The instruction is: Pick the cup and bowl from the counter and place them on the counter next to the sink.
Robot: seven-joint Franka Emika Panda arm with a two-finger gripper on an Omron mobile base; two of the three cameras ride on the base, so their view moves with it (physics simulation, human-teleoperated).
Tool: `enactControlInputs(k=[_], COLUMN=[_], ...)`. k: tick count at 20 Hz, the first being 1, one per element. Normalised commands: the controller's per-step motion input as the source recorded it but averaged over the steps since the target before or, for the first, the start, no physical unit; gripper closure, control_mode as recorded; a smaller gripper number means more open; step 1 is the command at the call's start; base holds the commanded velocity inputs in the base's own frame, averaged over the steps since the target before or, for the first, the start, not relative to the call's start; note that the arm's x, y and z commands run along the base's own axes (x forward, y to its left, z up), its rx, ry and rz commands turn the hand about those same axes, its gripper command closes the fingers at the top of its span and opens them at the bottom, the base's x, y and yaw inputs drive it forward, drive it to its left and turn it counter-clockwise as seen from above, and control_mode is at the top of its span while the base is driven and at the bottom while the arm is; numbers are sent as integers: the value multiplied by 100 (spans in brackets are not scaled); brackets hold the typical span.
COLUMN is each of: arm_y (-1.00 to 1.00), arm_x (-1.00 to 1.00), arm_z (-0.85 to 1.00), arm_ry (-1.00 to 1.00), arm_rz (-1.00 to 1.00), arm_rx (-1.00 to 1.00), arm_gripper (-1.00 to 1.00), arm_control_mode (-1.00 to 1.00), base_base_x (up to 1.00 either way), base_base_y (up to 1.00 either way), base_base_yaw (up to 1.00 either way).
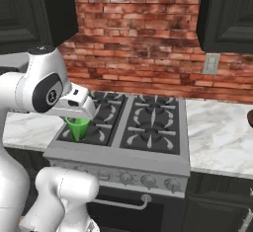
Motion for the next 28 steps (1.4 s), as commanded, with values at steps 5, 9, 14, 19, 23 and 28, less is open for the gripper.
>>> enactControlInputs(k=[5, 9, 14, 19, 23, 28], arm_y=[0, 0, 0, 0, 0, 0], arm_x=[0, 0, 0, 0, 0, 0], arm_z=[0, 0, 0, 0, 0, 0], arm_ry=[0, 0, 0, 0, 0, 0], arm_rz=[0, 0, 0, 0, 0, 0], arm_rx=[0, 0, 0, 0, 0, 0], arm_gripper=[100, 100, 100, 100, 100, 100], arm_control_mode=[100, 100, 100, 100, 100, 100], base_base_x=[-100, -36, 22, 46, 42, 35], base_base_y=[5, -34, -25, -20, -25, -30], base_base_yaw=[-19, -37, -59, -73, -74, -75])
